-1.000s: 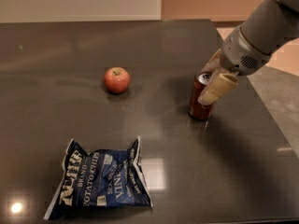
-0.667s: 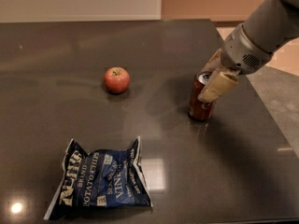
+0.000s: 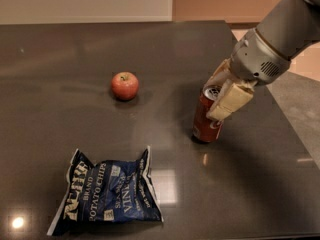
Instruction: Move coke can near blue chip bag
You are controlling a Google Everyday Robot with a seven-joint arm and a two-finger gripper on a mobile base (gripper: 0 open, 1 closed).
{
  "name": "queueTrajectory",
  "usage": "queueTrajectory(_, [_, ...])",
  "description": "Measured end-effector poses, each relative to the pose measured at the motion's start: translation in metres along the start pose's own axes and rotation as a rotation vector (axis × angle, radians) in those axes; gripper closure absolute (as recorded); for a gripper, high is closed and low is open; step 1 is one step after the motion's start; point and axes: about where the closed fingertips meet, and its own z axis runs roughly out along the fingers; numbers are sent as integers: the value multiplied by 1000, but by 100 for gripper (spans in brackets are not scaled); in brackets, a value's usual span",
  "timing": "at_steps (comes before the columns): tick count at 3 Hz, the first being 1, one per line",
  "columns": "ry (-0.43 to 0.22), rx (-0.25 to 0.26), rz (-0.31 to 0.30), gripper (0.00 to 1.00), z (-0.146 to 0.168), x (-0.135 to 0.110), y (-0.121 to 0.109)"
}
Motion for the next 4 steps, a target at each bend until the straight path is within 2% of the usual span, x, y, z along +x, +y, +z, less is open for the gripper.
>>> queueTrajectory(1, [-15,-82,-84,100,14,-18,35])
queueTrajectory(2, [-13,-131,-149,100,27,-31,62])
queueTrajectory(3, [-9,-145,-203,100,32,-41,78])
queueTrajectory(4, [0,-159,-241,82,36,-49,89])
